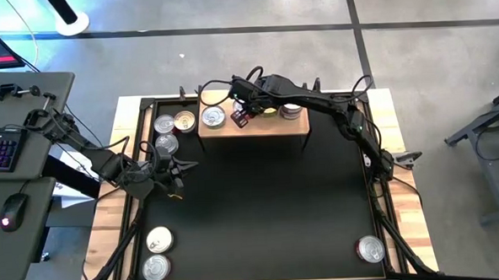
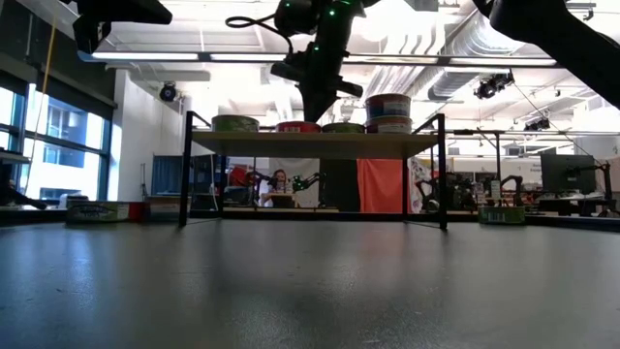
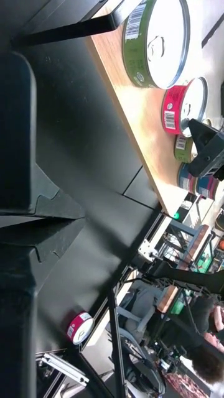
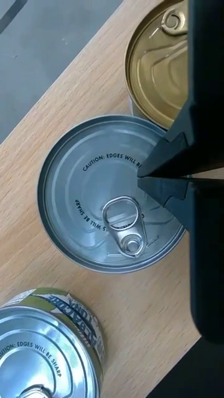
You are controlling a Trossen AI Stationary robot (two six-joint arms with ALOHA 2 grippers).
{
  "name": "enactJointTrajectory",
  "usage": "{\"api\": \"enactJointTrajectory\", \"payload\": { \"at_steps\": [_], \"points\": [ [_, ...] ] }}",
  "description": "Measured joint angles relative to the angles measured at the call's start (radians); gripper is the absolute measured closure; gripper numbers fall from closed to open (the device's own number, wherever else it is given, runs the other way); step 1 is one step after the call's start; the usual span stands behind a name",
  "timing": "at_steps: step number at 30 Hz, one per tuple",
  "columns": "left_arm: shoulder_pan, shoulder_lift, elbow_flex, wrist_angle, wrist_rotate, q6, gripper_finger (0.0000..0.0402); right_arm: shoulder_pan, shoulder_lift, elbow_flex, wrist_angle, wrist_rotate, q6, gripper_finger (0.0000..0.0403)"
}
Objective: Stack canned seafood by type on shelf
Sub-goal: Adjust the red tuna can, then adjust the light green tuna can
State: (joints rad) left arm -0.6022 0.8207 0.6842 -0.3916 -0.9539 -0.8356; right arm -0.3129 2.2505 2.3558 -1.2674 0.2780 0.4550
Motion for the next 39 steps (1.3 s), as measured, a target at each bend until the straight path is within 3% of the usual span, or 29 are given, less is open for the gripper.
{"api": "enactJointTrajectory", "payload": {
  "at_steps": [23,31,39],
  "points": [
    [0.0,0.0,0.0,-0.001,0.001,0.0,0.0401,0.0,-0.002,-0.001,0.054,-0.001,0.018,0.0403],
    [0.0,0.0,0.0,-0.003,0.001,0.018,0.0401,-0.007,-0.055,0.0,0.074,0.068,0.027,0.0402],
    [0.0,0.0,0.0,-0.004,-0.001,0.018,0.0401,0.048,-0.035,0.0,0.267,-0.177,0.042,0.0403]
  ]
}}
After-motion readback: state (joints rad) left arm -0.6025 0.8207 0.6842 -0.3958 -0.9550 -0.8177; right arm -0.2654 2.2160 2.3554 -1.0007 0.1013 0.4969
